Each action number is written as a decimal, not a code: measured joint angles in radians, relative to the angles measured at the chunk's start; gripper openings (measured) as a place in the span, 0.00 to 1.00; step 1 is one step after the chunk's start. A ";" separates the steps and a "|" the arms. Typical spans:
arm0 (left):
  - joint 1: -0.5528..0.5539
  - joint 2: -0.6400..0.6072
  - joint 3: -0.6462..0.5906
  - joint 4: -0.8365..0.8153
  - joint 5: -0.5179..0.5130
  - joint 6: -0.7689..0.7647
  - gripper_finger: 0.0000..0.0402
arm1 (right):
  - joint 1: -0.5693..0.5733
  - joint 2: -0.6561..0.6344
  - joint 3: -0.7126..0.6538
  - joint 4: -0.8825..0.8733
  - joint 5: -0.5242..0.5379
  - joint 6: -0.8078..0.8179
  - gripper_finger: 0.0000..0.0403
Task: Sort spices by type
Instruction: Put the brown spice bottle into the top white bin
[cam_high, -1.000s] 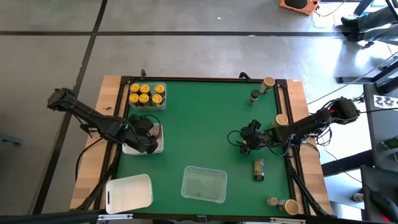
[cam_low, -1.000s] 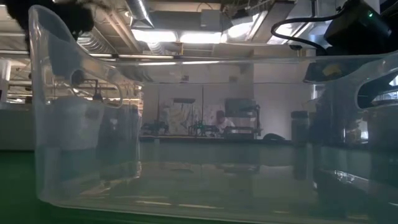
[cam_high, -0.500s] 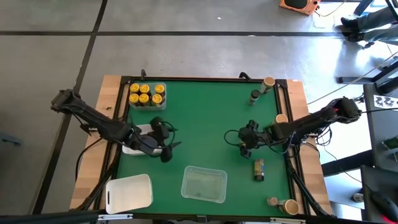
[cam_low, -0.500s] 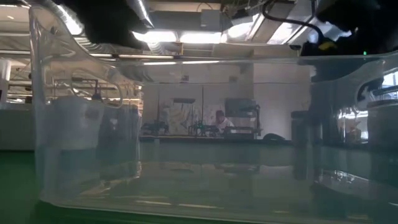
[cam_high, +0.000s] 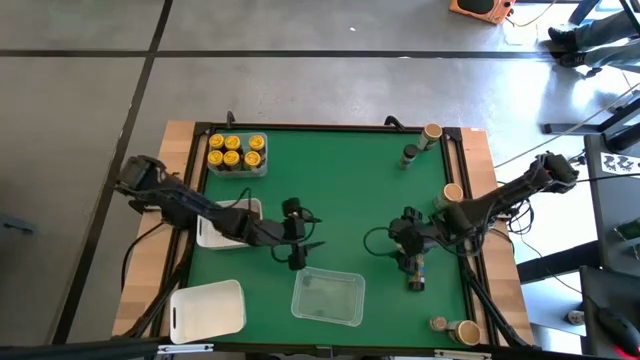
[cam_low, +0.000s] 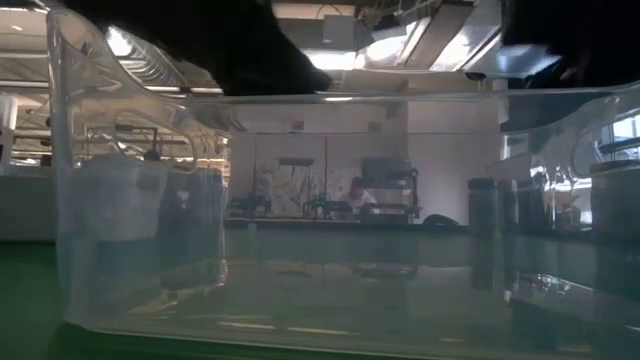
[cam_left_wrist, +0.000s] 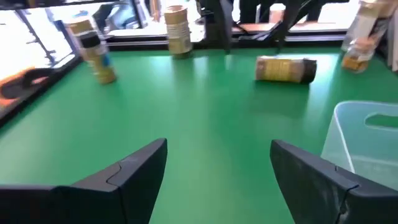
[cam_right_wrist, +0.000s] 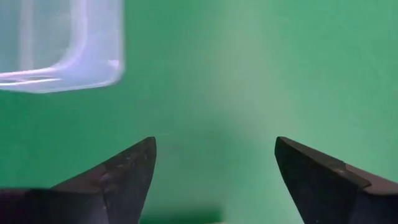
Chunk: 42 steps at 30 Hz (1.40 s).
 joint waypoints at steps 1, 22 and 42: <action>0.011 0.024 0.000 0.035 0.032 0.000 0.71 | 0.022 0.000 0.018 -0.012 0.002 0.027 0.81; 0.020 0.101 0.000 0.098 0.143 0.021 0.71 | 0.315 0.115 0.161 0.130 -0.090 0.705 0.81; -0.002 0.101 -0.001 0.140 0.142 -0.026 0.71 | 0.588 0.443 0.381 -0.301 -0.270 0.993 0.81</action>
